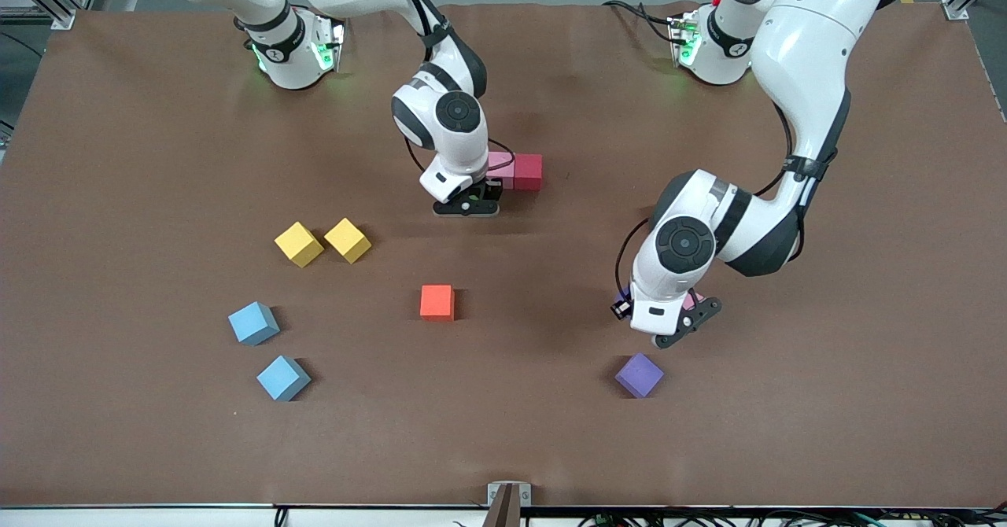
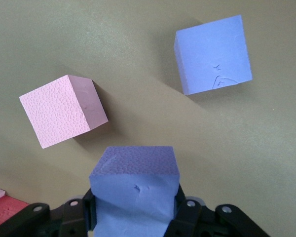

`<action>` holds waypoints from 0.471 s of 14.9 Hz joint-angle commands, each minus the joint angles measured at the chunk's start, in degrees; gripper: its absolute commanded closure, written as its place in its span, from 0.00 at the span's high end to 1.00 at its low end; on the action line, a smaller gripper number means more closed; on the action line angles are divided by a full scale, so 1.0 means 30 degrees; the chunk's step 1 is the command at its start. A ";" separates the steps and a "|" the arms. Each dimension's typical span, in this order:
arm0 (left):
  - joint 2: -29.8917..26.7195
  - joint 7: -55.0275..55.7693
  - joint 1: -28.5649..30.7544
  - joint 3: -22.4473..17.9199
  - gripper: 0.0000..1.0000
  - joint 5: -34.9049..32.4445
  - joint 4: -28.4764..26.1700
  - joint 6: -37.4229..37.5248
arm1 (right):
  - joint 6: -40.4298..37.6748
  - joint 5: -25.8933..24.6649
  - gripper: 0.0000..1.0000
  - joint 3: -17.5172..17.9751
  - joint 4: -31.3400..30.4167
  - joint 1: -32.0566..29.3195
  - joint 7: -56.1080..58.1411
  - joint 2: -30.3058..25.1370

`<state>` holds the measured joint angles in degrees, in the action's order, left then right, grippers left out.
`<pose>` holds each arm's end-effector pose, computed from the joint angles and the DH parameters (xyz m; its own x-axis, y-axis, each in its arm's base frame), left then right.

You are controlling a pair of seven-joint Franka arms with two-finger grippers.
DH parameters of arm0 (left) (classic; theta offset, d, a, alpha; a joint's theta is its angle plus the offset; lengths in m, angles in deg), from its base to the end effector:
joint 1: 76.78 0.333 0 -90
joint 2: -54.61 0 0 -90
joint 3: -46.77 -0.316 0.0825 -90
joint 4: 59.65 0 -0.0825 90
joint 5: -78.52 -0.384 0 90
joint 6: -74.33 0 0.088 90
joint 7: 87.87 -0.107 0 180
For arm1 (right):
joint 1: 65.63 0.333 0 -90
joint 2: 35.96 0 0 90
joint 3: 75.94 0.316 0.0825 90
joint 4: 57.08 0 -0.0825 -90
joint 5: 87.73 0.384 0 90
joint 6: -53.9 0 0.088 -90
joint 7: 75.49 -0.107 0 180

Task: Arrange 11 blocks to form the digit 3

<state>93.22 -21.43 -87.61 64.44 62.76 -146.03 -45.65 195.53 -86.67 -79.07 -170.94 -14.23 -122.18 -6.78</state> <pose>0.6406 -0.2929 0.2780 0.8386 0.5446 0.0154 0.5444 -0.8364 -0.0640 0.4044 0.4545 0.2027 0.9998 0.0195 -0.0050 0.0196 -0.9994 0.0278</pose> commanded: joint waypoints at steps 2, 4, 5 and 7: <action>-0.0211 -0.0586 0.0473 0.0203 0.41 0.0213 0.0022 0.0005 | 0.0102 0.0086 0.00 -0.0126 -0.0422 0.0358 -0.0022 -0.0058; -0.0241 -0.0586 0.0563 0.0262 0.41 0.0213 -0.0065 -0.0257 | 0.0102 0.0057 0.00 -0.0126 -0.0481 0.0358 0.0066 -0.0058; -0.0241 -0.0644 0.0737 0.0321 0.41 0.0213 -0.0124 -0.0520 | 0.0102 0.0057 0.00 -0.0126 -0.0510 0.0358 0.0154 -0.0058; -0.0270 -0.1228 0.1030 0.0642 0.41 0.0242 -0.0241 -0.1019 | 0.0102 0.0057 0.00 -0.0126 -0.0569 0.0387 0.0154 -0.0058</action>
<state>93.21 -22.72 -85.94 65.05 62.77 -145.89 -47.41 195.52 -86.68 -79.08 -171.02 -13.96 -122.04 -6.79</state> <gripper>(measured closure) 0.445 0.405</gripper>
